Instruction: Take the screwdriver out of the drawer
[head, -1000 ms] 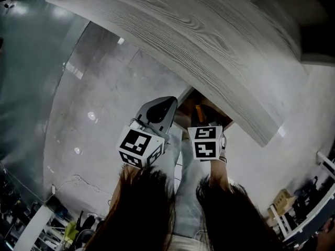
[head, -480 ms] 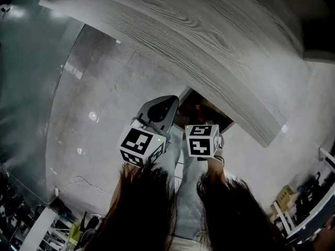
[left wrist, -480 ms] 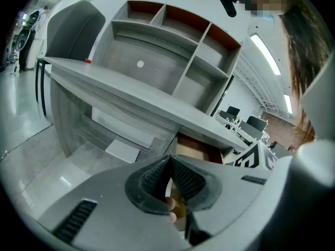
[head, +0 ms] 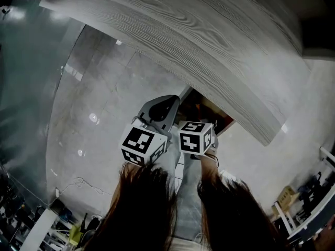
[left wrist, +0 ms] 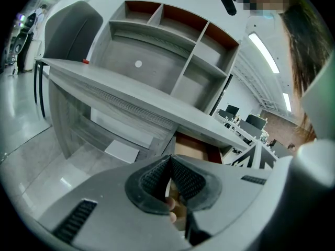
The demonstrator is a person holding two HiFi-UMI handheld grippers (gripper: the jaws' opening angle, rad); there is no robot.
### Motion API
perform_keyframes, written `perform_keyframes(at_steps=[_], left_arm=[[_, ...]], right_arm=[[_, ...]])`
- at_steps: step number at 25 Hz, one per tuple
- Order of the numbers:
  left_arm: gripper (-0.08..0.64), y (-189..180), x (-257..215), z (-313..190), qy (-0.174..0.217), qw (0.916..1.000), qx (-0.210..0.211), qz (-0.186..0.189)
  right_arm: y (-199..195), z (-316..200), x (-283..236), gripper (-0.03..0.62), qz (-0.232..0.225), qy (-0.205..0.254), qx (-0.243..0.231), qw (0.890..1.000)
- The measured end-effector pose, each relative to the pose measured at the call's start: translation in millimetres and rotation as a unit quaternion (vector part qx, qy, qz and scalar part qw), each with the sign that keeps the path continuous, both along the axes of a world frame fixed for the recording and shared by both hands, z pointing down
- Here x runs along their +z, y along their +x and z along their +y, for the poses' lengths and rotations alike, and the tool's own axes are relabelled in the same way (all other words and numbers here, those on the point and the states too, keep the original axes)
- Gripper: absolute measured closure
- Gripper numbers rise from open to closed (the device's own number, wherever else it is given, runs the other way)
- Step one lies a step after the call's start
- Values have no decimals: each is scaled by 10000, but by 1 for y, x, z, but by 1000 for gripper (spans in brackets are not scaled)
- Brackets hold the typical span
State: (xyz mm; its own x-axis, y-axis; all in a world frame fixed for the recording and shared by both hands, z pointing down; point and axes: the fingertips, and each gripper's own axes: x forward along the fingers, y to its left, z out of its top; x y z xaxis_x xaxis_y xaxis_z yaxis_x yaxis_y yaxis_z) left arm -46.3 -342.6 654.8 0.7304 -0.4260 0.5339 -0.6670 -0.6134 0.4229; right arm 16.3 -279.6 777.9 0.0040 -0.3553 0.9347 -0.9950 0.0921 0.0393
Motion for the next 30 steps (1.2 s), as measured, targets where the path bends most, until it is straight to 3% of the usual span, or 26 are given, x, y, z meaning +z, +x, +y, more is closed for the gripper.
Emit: perform_keyframes(at_steps=[13,30], left_arm=[[543,-3,-10,10,91,9999,-60,-27],[543,1,-28,34,317,9989,-316,-106]], right_arm=[[11,5,-23,509,-223,32,180,9996],[5,15,-65,509,-331,323,-327,9984]])
